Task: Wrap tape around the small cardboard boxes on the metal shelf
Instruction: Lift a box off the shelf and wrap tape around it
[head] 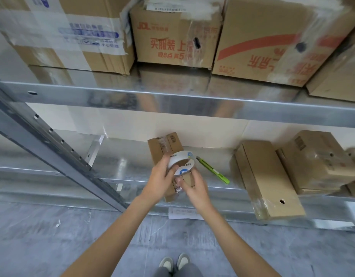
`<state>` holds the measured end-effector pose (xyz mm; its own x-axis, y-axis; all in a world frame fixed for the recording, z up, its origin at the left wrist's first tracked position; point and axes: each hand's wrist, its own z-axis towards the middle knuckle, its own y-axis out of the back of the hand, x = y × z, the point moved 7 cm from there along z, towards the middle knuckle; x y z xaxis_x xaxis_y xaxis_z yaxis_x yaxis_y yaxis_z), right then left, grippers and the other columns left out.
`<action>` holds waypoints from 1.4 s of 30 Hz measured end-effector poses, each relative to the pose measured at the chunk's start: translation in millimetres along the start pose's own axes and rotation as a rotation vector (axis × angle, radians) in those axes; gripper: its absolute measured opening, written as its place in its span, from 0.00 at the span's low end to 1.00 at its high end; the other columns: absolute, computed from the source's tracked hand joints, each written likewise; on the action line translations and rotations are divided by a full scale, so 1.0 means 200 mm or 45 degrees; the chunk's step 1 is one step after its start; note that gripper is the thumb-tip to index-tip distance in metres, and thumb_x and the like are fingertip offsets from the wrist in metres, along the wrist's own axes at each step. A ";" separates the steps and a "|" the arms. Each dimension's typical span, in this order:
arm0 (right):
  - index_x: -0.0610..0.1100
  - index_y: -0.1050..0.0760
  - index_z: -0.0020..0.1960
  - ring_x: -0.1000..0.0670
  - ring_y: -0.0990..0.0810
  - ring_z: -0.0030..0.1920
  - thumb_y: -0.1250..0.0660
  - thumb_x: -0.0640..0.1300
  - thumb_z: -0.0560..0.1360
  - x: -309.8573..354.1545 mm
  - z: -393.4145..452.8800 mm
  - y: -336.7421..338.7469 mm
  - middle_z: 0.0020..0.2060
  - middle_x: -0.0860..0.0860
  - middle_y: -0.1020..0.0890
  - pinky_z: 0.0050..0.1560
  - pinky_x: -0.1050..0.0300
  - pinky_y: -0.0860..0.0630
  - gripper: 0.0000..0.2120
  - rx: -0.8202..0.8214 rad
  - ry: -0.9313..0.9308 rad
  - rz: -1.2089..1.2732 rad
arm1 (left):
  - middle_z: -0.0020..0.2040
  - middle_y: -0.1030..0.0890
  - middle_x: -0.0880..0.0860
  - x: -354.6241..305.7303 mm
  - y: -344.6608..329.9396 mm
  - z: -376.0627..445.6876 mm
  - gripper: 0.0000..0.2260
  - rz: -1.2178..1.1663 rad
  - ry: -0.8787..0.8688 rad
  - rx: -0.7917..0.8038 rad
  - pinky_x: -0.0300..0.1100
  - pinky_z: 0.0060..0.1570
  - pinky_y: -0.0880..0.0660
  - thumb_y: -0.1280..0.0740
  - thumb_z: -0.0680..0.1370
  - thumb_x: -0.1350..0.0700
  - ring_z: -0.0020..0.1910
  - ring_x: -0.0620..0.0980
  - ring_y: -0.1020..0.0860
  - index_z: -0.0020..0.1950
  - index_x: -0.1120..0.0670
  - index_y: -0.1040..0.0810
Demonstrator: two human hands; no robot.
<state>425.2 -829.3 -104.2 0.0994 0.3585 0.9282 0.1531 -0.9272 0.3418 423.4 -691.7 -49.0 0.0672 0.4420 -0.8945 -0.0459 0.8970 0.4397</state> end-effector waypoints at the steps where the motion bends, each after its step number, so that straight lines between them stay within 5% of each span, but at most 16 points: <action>1: 0.51 0.28 0.67 0.58 0.26 0.62 0.29 0.49 0.74 -0.01 0.00 -0.01 0.61 0.56 0.23 0.62 0.62 0.29 0.22 -0.020 0.022 -0.017 | 0.49 0.22 0.40 0.00 0.00 0.00 0.09 0.047 -0.008 0.015 0.26 0.44 0.31 0.37 0.81 0.60 0.47 0.38 0.24 0.59 0.49 0.28; 5: 0.52 0.27 0.63 0.56 0.27 0.62 0.29 0.48 0.75 -0.03 0.00 -0.01 0.60 0.57 0.24 0.56 0.75 0.33 0.18 -0.046 0.003 -0.068 | 0.57 0.24 0.51 -0.05 0.00 -0.03 0.15 0.320 -0.086 0.141 0.43 0.51 0.26 0.41 0.82 0.61 0.54 0.49 0.25 0.67 0.52 0.32; 7: 0.49 0.32 0.71 0.57 0.30 0.66 0.30 0.48 0.75 -0.03 -0.01 -0.01 0.67 0.56 0.28 0.62 0.70 0.34 0.25 -0.029 0.012 -0.089 | 0.56 0.24 0.53 -0.07 0.04 -0.06 0.18 0.535 -0.126 0.143 0.50 0.47 0.25 0.42 0.80 0.63 0.51 0.53 0.25 0.68 0.52 0.33; 10: 0.50 0.46 0.78 0.61 0.39 0.70 0.31 0.50 0.77 -0.02 -0.03 -0.02 0.72 0.58 0.36 0.68 0.66 0.42 0.36 0.010 0.012 -0.132 | 0.49 0.21 0.55 -0.08 0.17 -0.11 0.23 0.881 -0.166 0.068 0.45 0.42 0.29 0.35 0.74 0.68 0.43 0.58 0.24 0.68 0.55 0.28; 15: 0.51 0.48 0.79 0.57 0.42 0.74 0.32 0.53 0.77 -0.01 -0.03 -0.03 0.76 0.54 0.40 0.71 0.62 0.44 0.37 0.023 -0.029 -0.118 | 0.33 0.29 0.52 -0.06 0.34 -0.20 0.35 1.263 -0.200 0.023 0.43 0.38 0.37 0.31 0.61 0.75 0.30 0.51 0.36 0.67 0.55 0.23; 19: 0.50 0.48 0.79 0.56 0.42 0.75 0.32 0.53 0.77 0.01 -0.04 -0.04 0.77 0.53 0.41 0.71 0.62 0.44 0.38 0.022 -0.030 -0.104 | 0.30 0.29 0.52 -0.06 0.38 -0.22 0.39 1.314 -0.213 -0.059 0.41 0.34 0.37 0.29 0.54 0.77 0.29 0.50 0.43 0.64 0.56 0.20; 35: 0.47 0.48 0.79 0.55 0.42 0.75 0.33 0.52 0.78 0.03 -0.04 -0.05 0.77 0.51 0.41 0.71 0.63 0.45 0.37 0.018 -0.039 -0.125 | 0.34 0.29 0.51 0.04 0.37 -0.20 0.43 1.339 -0.060 -0.039 0.41 0.37 0.37 0.30 0.54 0.78 0.30 0.49 0.42 0.67 0.53 0.23; 42: 0.48 0.51 0.79 0.54 0.43 0.76 0.35 0.53 0.79 0.03 -0.05 -0.05 0.77 0.51 0.43 0.72 0.61 0.45 0.36 0.029 -0.023 -0.141 | 0.46 0.33 0.49 0.25 0.31 -0.22 0.38 1.189 0.221 0.162 0.42 0.44 0.42 0.44 0.73 0.74 0.33 0.46 0.44 0.77 0.44 0.42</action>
<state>413.9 -819.0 -99.4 0.0980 0.4604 0.8823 0.1865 -0.8794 0.4381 380.7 -613.2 -70.5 -0.0905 0.9806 -0.1737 0.1034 0.1827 0.9777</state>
